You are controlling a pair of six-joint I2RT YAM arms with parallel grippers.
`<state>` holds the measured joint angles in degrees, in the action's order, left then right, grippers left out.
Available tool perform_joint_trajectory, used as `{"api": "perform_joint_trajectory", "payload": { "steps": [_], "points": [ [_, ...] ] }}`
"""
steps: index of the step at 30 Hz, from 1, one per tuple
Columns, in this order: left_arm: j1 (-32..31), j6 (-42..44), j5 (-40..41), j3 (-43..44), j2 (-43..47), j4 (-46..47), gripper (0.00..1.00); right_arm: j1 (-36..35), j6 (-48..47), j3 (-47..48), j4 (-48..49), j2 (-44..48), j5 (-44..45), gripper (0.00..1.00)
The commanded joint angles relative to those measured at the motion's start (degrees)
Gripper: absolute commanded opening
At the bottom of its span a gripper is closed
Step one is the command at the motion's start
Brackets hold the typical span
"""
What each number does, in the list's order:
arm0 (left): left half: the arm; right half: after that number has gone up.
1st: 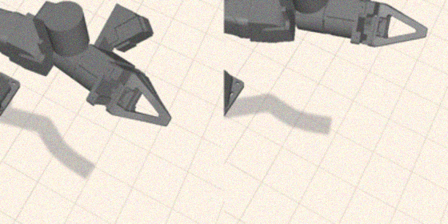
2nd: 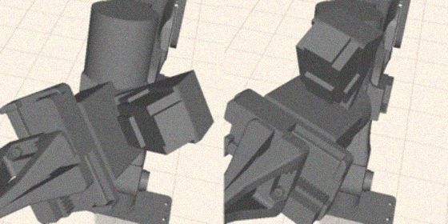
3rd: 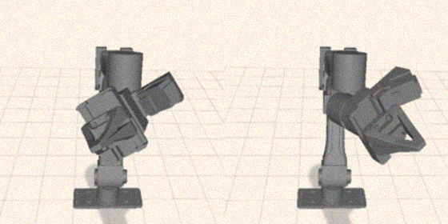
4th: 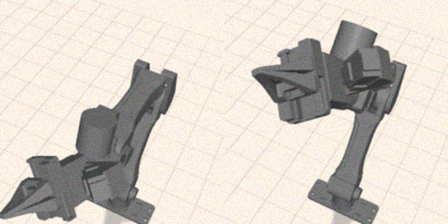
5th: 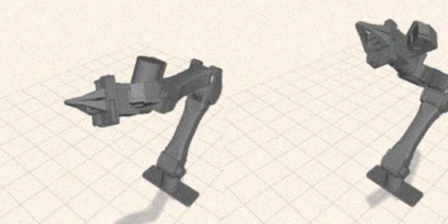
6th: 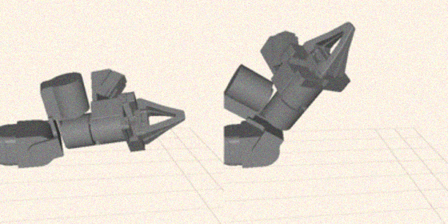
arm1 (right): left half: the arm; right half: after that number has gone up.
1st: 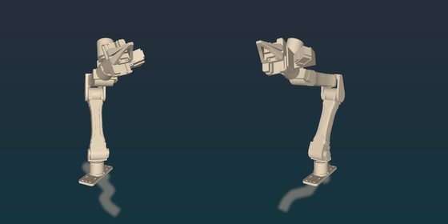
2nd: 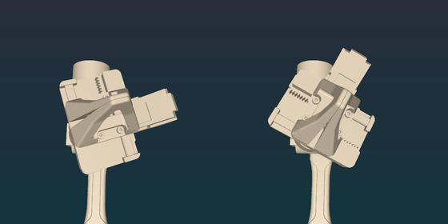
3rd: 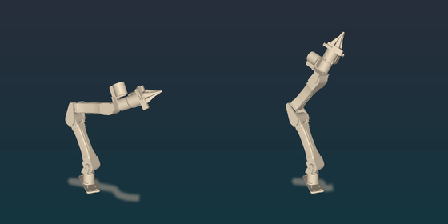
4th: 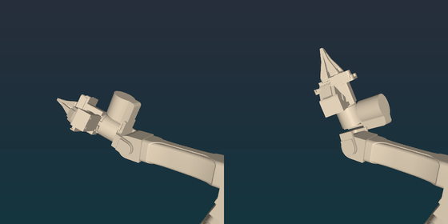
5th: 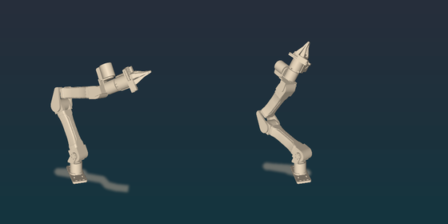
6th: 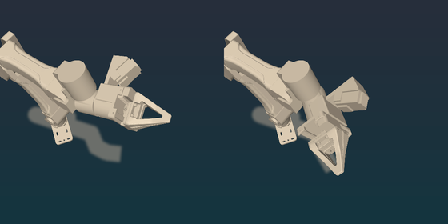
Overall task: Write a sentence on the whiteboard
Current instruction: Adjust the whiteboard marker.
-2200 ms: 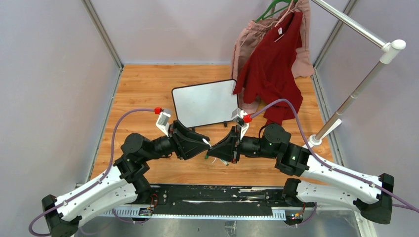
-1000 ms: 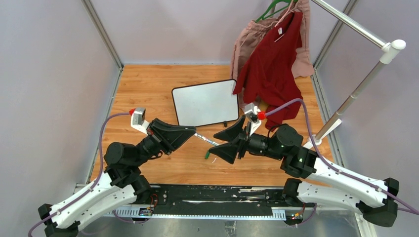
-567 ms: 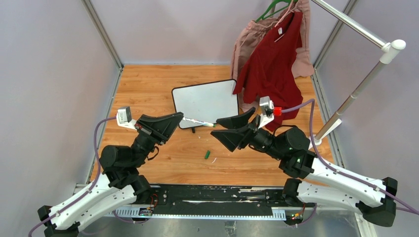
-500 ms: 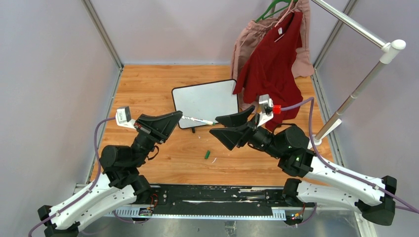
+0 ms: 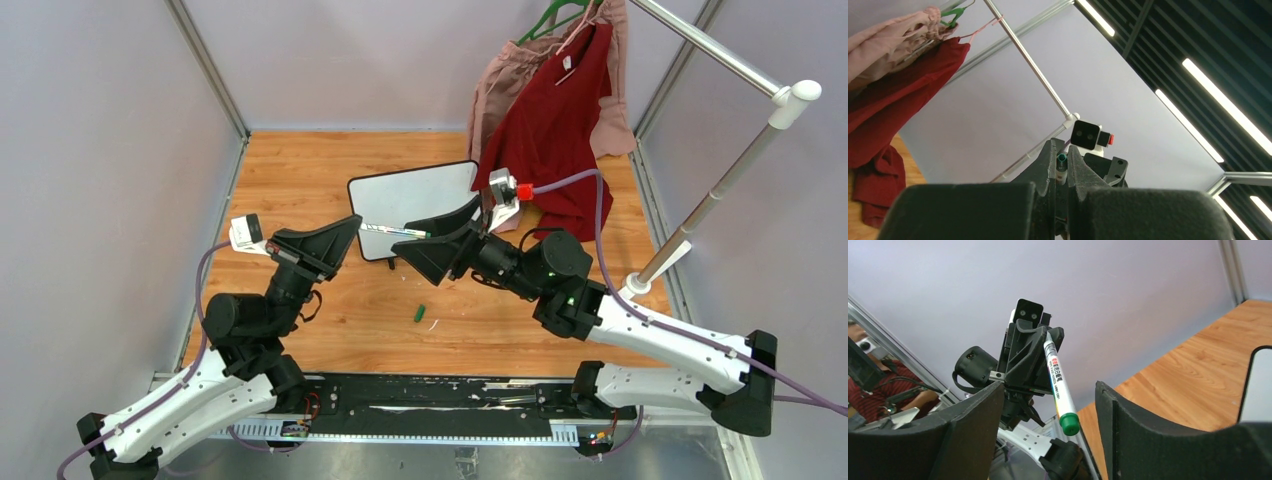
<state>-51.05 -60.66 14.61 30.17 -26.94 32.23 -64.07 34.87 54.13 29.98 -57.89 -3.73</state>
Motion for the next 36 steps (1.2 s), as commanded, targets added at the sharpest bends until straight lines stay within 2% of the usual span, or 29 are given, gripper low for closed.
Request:
{"api": "perform_joint_trajectory", "payload": {
  "steps": [1, 4, 10, 16, 30, 33, 36],
  "points": [
    [-0.3, -2.8, 3.3, 0.6, 0.2, 2.4, 0.00, 0.6, 3.1, 2.1, 4.0, -0.9, -1.3, 0.65],
    [-0.3, -3.0, 5.1, -0.3, 1.3, 2.4, 0.00, 1.5, 4.7, 1.5, 5.1, -1.0, -0.6, 0.60],
    [-0.3, -3.8, 4.8, -0.5, 1.3, 2.3, 0.00, 3.1, 6.1, 2.8, 5.6, -2.8, -4.6, 0.60],
    [-0.3, -8.1, 3.9, -0.5, 0.5, 2.3, 0.00, 4.0, 4.4, 5.1, 1.8, -3.7, -7.2, 0.60],
    [-0.3, -11.1, 3.6, -0.7, -2.1, 2.2, 0.00, 4.7, 4.1, 6.4, -0.1, -5.1, -6.9, 0.37],
    [-0.3, -10.8, 3.5, -0.6, -2.2, 2.1, 0.00, 4.9, 4.4, 6.5, -0.4, -4.9, -6.7, 0.38],
    [-0.3, -10.5, 3.5, -0.6, -2.4, 2.1, 0.00, 5.1, 4.6, 6.8, -0.9, -4.8, -6.6, 0.45]
  ]
}}
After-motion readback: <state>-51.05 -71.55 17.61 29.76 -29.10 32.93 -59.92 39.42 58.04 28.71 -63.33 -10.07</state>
